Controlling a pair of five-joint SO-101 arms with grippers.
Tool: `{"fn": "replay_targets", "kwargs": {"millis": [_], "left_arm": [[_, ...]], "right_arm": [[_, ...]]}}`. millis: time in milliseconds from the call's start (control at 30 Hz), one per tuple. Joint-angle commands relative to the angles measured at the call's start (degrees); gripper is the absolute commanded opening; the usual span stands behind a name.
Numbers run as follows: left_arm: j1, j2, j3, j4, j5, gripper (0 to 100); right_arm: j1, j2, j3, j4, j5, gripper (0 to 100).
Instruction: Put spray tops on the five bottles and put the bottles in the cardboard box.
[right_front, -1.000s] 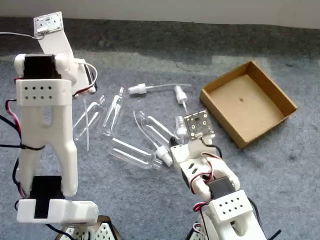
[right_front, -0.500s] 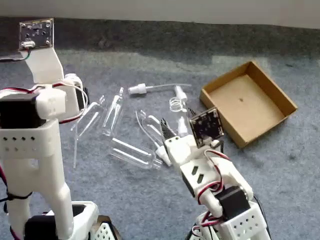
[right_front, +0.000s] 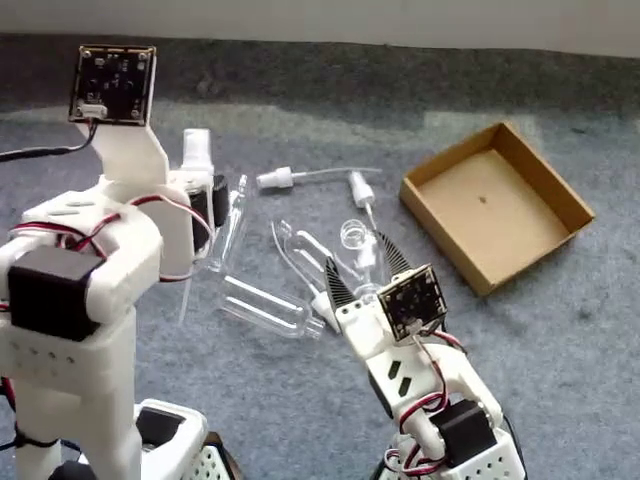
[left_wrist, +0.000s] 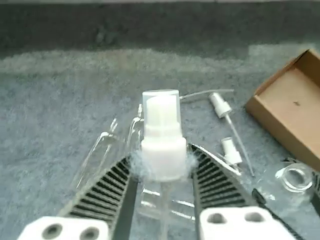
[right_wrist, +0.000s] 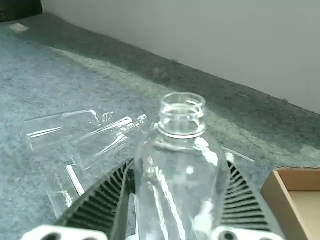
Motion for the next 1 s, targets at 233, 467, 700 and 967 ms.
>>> {"fn": "replay_targets", "kwargs": {"millis": [233, 467, 700, 967], "left_arm": [[14.5, -2.3, -0.2, -21.6, -0.1, 3], [18.3, -5.0, 12.4, -28.4, -0.2, 3], [18.3, -18.2, 23.7, -36.1, -0.5, 3], [18.8, -24.0, 45.7, -65.8, -0.3, 3]], "right_arm": [[-0.4, -3.9, 7.8, -6.4, 0.6, 16.1], [-0.2, -3.9, 9.1, -6.6, 0.6, 16.0], [2.1, -3.9, 9.2, -6.6, 0.6, 16.0], [1.9, -3.9, 10.8, -6.7, 0.5, 16.0]]}}
